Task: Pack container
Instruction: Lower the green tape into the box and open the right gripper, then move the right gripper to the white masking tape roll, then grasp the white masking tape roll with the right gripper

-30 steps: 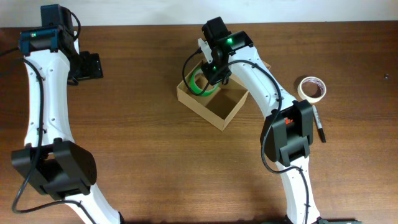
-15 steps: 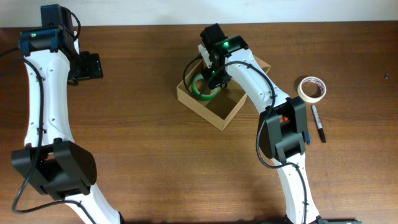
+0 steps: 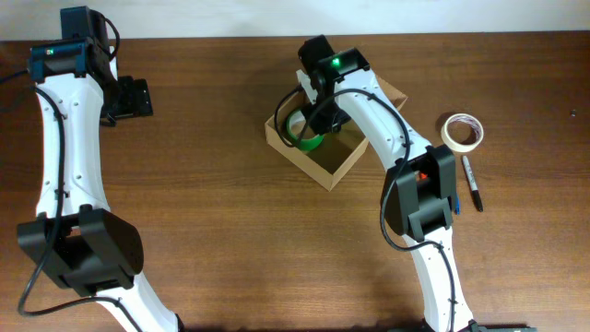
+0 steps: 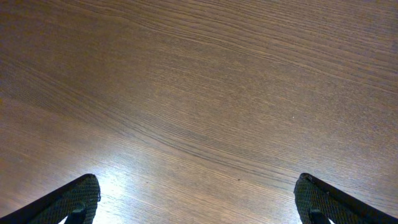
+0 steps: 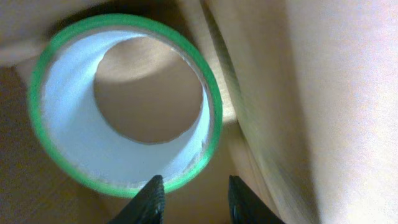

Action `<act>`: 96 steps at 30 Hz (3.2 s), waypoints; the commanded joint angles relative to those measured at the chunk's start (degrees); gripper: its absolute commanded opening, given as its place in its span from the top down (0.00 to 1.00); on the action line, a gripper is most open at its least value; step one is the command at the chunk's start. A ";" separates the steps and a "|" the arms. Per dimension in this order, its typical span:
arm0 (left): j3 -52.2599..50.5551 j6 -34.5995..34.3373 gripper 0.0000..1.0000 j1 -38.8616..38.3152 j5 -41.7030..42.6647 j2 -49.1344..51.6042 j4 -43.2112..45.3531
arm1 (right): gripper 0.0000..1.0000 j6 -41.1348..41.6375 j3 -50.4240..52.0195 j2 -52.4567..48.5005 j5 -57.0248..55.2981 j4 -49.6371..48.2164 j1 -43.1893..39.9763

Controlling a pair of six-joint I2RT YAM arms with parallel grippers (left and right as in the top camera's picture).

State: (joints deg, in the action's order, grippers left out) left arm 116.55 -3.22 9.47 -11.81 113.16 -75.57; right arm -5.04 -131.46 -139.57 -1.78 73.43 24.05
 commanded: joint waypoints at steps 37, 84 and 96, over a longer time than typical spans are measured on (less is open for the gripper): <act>-0.17 0.26 0.00 0.44 0.44 0.61 0.11 | 0.58 20.63 33.75 19.02 2.91 -13.53 -45.03; -0.15 0.26 0.00 0.44 0.44 0.61 0.11 | 0.64 25.46 33.81 12.44 -1.92 -21.35 -45.03; -0.17 0.26 0.00 0.44 0.44 0.61 0.13 | 0.66 25.51 33.81 9.86 -2.78 -20.22 -45.05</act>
State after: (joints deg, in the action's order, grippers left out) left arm 116.55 -3.20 9.47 -11.79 113.16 -75.57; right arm 19.73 -97.78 -127.17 -3.05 52.64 -21.02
